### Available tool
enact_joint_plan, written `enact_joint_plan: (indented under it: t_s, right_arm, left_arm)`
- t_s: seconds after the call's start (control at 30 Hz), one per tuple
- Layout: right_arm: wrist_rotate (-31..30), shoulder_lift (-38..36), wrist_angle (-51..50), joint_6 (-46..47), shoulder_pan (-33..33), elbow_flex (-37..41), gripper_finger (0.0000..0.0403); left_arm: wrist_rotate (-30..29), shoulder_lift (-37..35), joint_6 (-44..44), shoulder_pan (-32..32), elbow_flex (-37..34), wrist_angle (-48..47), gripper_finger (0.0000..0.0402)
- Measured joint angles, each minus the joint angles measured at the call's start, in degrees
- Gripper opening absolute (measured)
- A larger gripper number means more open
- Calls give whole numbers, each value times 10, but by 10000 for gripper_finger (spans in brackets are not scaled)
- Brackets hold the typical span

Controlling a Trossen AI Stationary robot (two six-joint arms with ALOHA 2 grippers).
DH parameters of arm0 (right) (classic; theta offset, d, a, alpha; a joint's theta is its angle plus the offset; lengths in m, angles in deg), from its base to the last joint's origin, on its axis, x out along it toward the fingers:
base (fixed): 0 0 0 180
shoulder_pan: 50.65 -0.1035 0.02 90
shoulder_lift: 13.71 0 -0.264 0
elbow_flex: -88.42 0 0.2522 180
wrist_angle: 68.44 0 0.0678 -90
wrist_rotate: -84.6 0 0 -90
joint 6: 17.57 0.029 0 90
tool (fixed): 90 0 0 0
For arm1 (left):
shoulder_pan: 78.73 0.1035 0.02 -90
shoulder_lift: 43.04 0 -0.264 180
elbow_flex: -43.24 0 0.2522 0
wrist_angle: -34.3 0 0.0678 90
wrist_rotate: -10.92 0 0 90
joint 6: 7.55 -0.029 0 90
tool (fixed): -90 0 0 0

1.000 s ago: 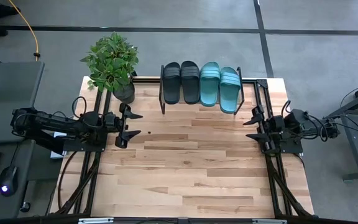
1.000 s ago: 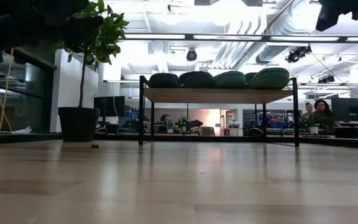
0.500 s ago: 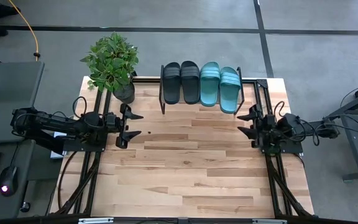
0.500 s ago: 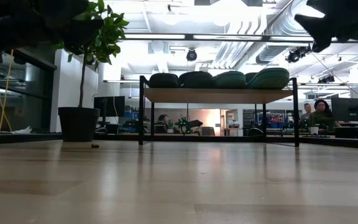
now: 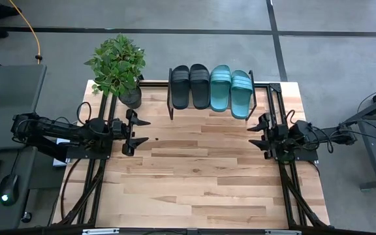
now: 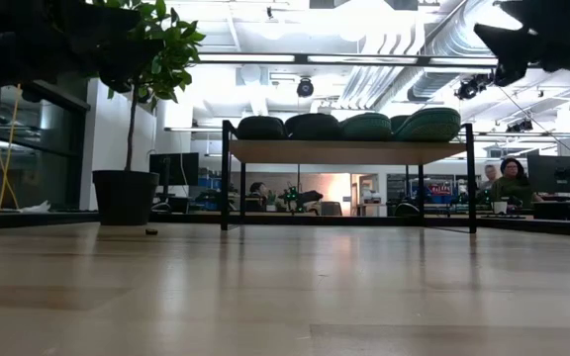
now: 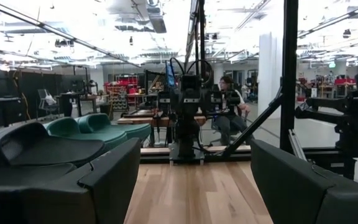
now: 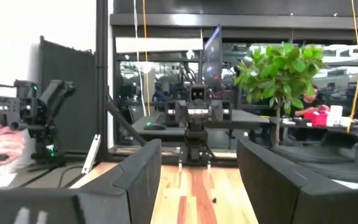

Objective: Pick and place slides into the shelf
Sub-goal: Return to Home Position

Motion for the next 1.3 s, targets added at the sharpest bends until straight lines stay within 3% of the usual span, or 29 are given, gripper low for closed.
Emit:
enact_joint_plan:
  t_s: [0.87, 1.3]
  right_arm:
    - [24, 0, -81, -30, 1, 4, 202]
    - [-23, 0, -142, -15, 1, 4, 202]
  left_arm:
    - [-21, 0, -22, 0, 0, -44, 287]
    - [-22, 0, -46, 0, 1, -125, 287]
